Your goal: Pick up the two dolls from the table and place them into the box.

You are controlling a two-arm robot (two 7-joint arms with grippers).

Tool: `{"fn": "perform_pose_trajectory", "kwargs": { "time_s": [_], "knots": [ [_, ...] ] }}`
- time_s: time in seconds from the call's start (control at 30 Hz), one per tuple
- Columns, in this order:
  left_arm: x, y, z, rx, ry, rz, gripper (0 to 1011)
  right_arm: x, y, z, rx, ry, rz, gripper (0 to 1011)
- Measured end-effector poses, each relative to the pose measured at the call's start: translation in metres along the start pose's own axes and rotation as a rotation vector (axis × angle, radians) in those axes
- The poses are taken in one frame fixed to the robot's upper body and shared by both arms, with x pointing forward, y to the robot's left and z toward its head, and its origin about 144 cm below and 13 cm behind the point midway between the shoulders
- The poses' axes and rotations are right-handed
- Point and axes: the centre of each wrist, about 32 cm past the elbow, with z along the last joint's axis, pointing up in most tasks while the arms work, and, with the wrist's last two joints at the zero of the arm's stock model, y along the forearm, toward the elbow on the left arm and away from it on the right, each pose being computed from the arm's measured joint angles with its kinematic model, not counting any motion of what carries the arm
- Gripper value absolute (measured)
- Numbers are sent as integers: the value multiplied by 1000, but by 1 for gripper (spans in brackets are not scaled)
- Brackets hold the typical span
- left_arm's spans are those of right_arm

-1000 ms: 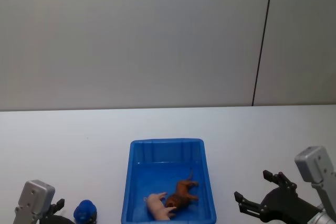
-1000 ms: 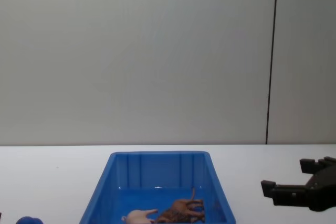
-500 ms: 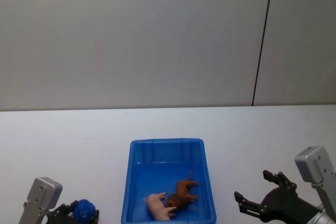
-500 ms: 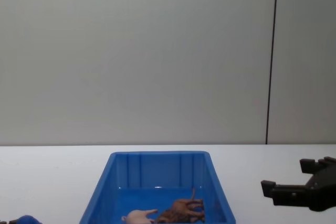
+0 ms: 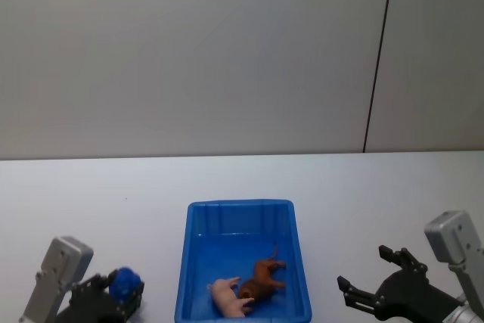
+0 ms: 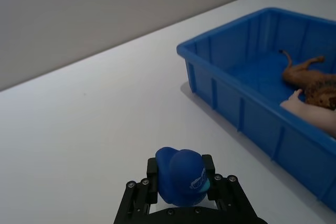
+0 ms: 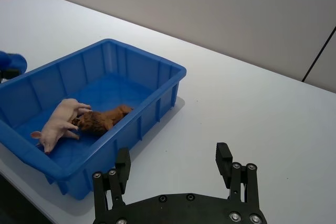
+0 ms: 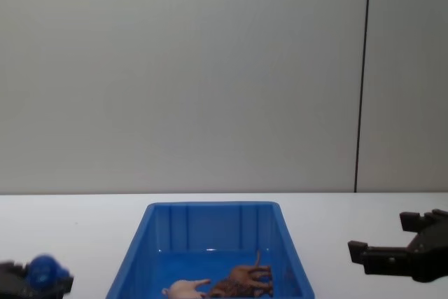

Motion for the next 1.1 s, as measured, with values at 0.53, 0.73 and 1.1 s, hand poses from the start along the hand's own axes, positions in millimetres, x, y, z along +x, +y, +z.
{"fn": "perform_pose_trajectory", "kwargs": {
  "time_s": [0.53,0.73,1.1],
  "knots": [
    [-12,-21,54,-149,-121,-64,401,0,0,0,0,0,0,1001],
    [-26,-38,70,-190,-158,-135,581,0,0,0,0,0,0,1001],
    [-42,-57,85,-234,-188,-215,894,0,0,0,0,0,0,1001]
  ]
}}
